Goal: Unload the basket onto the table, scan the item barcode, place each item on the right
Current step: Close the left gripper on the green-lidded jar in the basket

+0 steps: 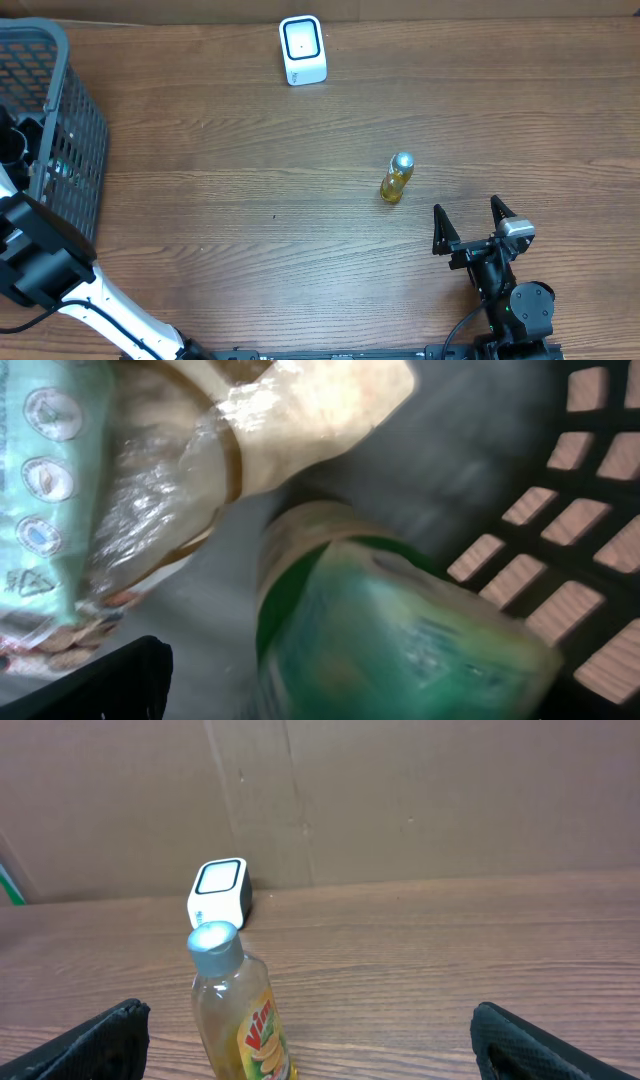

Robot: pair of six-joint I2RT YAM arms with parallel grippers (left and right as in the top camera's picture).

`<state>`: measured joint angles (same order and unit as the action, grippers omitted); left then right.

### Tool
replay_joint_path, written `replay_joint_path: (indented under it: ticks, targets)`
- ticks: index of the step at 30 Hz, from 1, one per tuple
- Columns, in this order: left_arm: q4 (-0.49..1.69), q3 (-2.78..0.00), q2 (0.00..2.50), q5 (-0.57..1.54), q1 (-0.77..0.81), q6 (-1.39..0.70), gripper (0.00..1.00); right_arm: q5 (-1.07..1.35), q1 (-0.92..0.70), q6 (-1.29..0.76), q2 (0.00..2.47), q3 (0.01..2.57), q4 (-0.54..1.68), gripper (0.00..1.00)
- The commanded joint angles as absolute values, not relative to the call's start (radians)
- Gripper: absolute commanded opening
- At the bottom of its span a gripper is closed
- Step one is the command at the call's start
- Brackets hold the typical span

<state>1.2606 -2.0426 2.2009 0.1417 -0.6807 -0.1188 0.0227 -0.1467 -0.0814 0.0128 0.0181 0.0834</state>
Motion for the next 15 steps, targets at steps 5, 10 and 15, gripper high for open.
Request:
replay_joint_path:
  ticks: [5, 10, 15]
  targets:
    - [1.163, -1.919, 2.172, 0.222, -0.672, -0.044, 1.00, 0.027, -0.148, -0.082, 0.003, 0.008, 0.082, 1.00]
    - [1.147, -1.902, 2.172, 0.230, -0.672, -0.045, 1.00, 0.027, -0.148, -0.082, 0.003, 0.008, 0.082, 1.00]
    - [1.148, -1.903, 2.172, 0.228, -0.675, -0.048, 1.00, 0.027, -0.148, -0.082, 0.003, 0.008, 0.082, 1.00]
